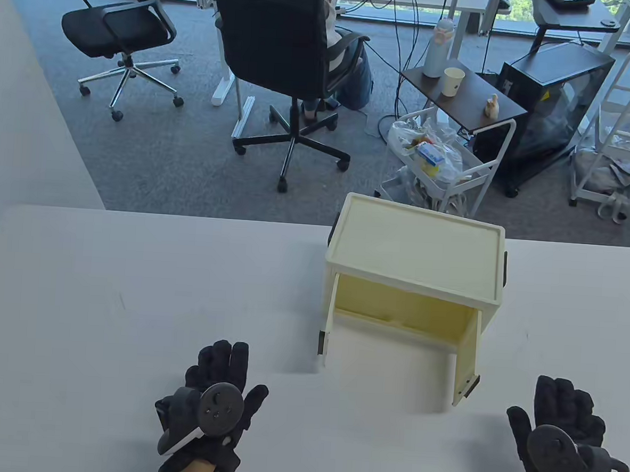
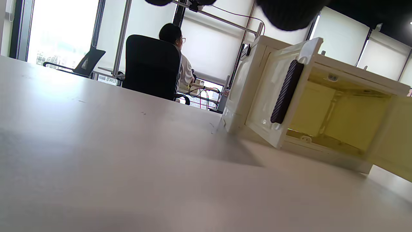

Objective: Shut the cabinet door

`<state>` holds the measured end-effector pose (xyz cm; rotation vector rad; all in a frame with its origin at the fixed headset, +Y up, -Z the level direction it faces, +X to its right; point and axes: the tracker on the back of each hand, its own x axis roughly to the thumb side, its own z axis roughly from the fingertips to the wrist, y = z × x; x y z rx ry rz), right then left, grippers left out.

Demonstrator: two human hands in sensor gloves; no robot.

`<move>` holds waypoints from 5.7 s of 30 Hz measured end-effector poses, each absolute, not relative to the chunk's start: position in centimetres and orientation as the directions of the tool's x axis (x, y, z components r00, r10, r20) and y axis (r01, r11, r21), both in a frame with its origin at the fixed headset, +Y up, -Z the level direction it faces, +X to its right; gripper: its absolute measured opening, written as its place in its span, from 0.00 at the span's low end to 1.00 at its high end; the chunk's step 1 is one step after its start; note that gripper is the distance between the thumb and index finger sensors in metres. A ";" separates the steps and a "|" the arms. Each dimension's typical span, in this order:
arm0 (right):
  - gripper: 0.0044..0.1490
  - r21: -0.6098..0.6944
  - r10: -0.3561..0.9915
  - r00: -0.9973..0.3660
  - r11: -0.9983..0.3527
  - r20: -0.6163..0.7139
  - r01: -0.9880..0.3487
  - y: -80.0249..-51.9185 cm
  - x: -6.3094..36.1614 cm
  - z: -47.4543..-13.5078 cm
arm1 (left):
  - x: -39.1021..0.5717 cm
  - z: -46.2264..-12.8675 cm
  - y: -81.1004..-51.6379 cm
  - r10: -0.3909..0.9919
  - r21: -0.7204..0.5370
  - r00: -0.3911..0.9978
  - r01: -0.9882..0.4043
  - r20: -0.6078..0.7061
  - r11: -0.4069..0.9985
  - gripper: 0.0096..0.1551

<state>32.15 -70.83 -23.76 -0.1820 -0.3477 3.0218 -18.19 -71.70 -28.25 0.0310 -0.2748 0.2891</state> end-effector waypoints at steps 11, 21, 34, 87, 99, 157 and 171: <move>0.48 -0.213 0.122 -0.987 -0.972 -0.104 -0.098 -71.1 32.2 -23.8 | -18.0 -28.4 -71.8 0.299 -0.022 0.915 -0.304 0.273 0.952 0.48; 0.48 -0.229 0.117 -0.991 -0.968 -0.071 -0.098 -70.8 31.9 -23.7 | -17.5 -28.5 -72.1 0.321 -0.055 0.905 -0.319 0.279 0.946 0.47; 0.48 -0.235 0.163 -0.986 -0.961 -0.043 -0.148 -70.8 32.1 -23.7 | -13.8 -31.9 -72.7 0.339 -0.149 0.896 -0.308 0.288 0.940 0.45; 0.47 -0.184 0.195 -0.981 -0.964 0.003 -0.192 -70.9 31.5 -24.1 | 1.9 -43.8 -71.7 0.394 -0.221 0.878 -0.342 0.272 0.913 0.33; 0.47 -0.157 0.184 -0.983 -0.970 0.015 -0.184 -71.1 30.8 -24.4 | 0.0 -42.1 -71.5 0.390 -0.227 0.877 -0.334 0.280 0.915 0.36; 0.38 -0.239 0.152 -0.988 -0.959 0.020 -0.152 -71.9 26.2 -28.1 | -18.2 -29.2 -71.5 0.587 -0.038 0.787 -0.591 0.190 0.805 0.40; 0.36 -0.279 0.175 -0.984 -0.944 0.018 -0.173 -71.6 20.7 -31.8 | -18.6 -29.4 -71.8 0.615 -0.066 0.770 -0.614 0.172 0.787 0.40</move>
